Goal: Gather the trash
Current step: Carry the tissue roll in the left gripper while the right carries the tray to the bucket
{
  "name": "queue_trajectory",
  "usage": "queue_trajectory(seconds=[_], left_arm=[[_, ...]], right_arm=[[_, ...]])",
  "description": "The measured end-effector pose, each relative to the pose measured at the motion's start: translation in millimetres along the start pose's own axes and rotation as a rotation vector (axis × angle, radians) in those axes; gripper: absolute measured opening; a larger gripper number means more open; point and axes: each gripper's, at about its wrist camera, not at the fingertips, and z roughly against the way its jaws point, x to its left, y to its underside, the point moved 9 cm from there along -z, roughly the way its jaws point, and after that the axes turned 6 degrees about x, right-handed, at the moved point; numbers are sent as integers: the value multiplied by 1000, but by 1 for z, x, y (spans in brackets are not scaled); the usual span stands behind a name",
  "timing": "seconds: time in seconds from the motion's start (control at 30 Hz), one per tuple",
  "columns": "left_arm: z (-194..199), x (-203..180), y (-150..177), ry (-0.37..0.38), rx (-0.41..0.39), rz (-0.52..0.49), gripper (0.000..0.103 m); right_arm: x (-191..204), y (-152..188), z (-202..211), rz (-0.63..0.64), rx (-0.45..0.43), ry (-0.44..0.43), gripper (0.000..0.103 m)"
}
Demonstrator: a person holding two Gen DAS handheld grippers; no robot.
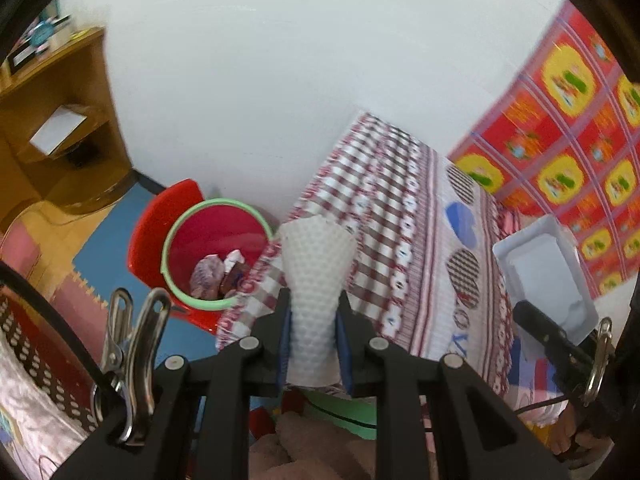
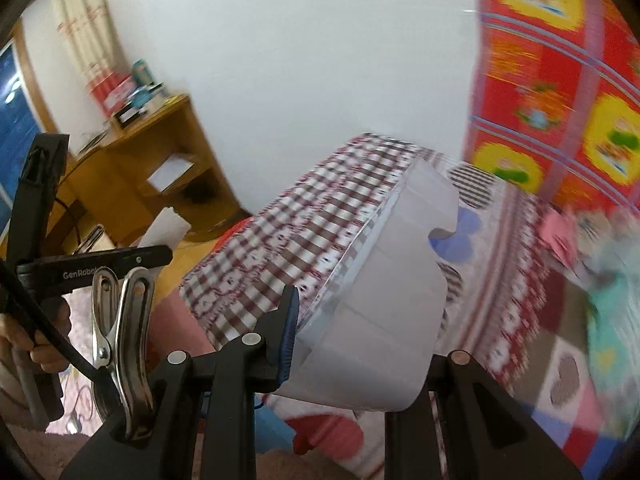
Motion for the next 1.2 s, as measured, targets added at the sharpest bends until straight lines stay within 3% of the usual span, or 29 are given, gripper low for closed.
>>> queue_trajectory(seconds=[0.23,0.5,1.2], left_arm=[[-6,30,-18,-36,-25,96,20],[-32,67,-31,-51,7,172,20],[-182,157,-68,-17,211,138,21]], right_arm=[[16,-26,-33,100,42,-50,22],[44,-48,-68,170,90,-83,22],[104,-100,-169,146,209,-116,22]])
